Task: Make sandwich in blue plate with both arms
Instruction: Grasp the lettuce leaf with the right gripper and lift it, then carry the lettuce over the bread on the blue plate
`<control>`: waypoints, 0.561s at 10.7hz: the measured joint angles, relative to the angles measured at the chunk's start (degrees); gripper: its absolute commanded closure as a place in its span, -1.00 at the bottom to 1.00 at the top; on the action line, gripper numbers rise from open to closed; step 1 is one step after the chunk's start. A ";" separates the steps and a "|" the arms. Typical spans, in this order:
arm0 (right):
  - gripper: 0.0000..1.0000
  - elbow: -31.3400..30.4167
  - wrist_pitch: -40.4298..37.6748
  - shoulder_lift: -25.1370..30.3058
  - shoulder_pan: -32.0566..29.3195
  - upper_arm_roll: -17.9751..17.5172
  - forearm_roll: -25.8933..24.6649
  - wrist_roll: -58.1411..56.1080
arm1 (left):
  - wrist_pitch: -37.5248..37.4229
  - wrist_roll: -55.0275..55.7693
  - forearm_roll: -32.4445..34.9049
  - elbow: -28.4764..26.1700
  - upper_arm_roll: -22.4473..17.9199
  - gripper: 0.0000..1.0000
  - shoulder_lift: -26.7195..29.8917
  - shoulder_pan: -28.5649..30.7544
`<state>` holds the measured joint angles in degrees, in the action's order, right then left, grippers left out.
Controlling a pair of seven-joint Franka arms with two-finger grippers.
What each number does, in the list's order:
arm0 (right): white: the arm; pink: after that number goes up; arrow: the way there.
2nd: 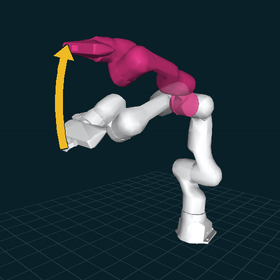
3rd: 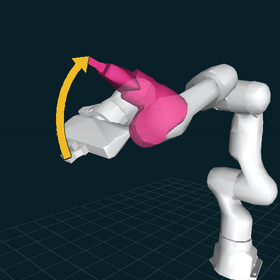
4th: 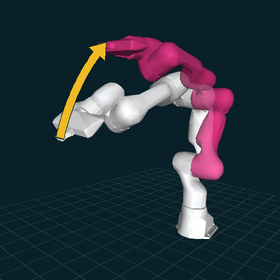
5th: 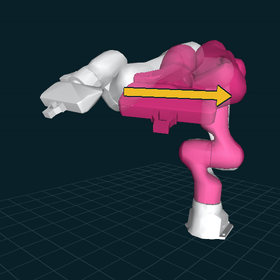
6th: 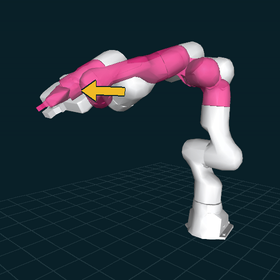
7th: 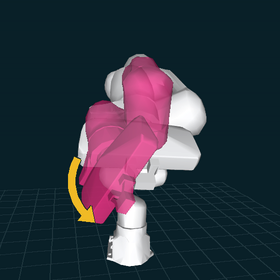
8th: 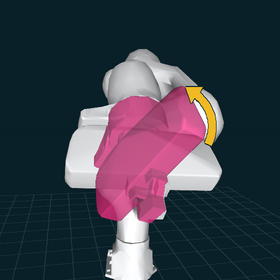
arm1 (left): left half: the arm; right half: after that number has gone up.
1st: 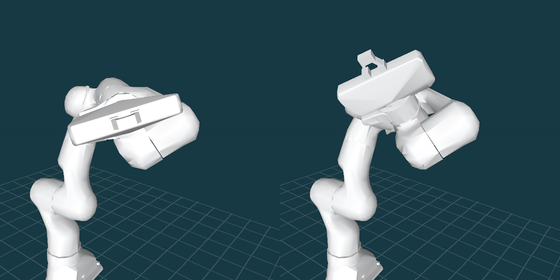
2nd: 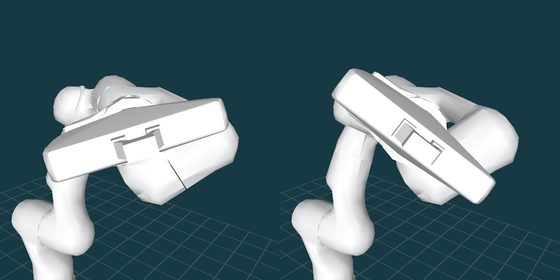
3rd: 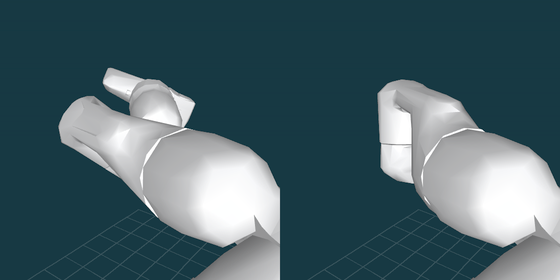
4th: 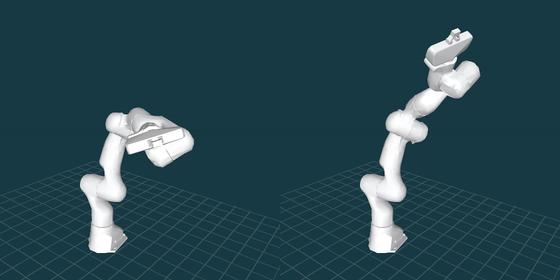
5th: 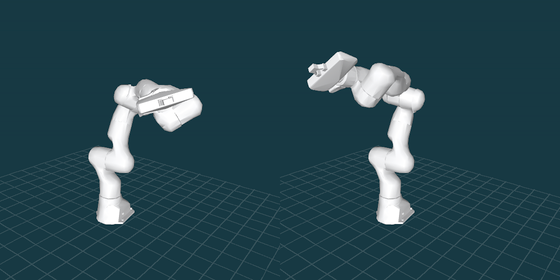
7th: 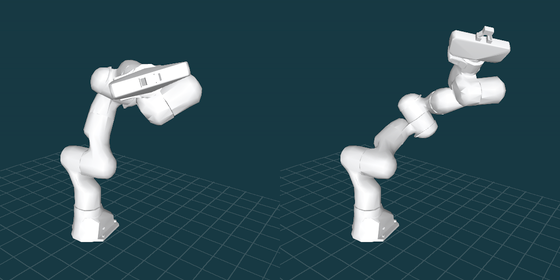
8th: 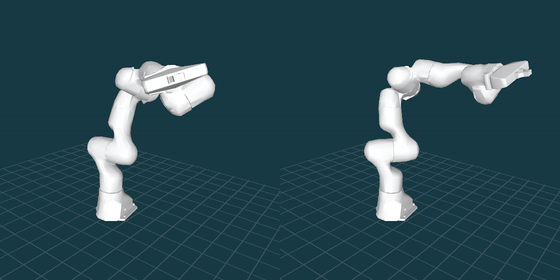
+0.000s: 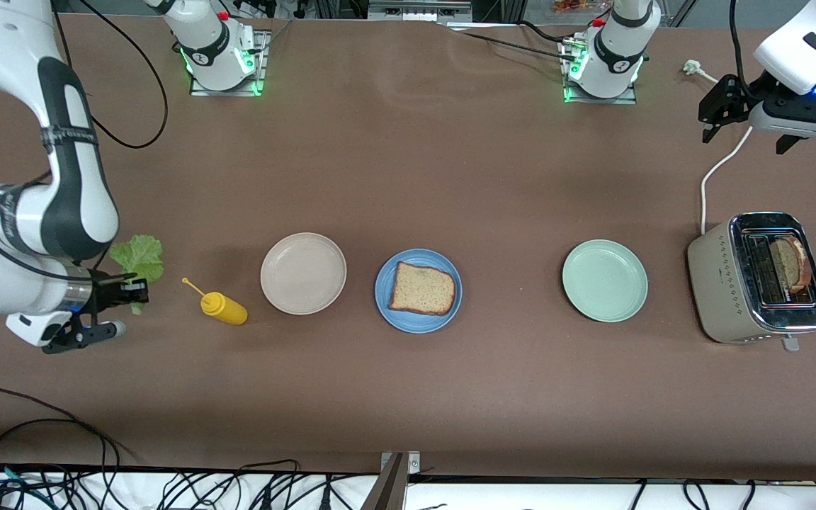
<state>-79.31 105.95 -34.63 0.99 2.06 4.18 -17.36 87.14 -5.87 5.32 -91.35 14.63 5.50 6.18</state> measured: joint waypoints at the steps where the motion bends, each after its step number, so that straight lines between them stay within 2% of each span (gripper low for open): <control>1: 1.00 1.70 -4.10 1.36 0.22 -0.07 0.06 0.25 | -0.04 0.00 0.00 0.00 0.00 -1.00 -0.01 -0.01; 3: 1.00 4.88 -9.56 3.36 2.24 -0.16 0.16 4.17 | -0.06 0.00 0.00 -0.01 0.00 -1.00 -0.01 -0.02; 6: 1.00 6.33 -11.29 4.11 8.44 -0.23 0.77 16.25 | -0.08 0.00 -0.01 -0.01 0.00 -1.00 -0.01 -0.05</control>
<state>-72.98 94.66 -30.52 9.43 1.83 4.95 -1.11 87.06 -5.87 5.32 -91.36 14.64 5.48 6.12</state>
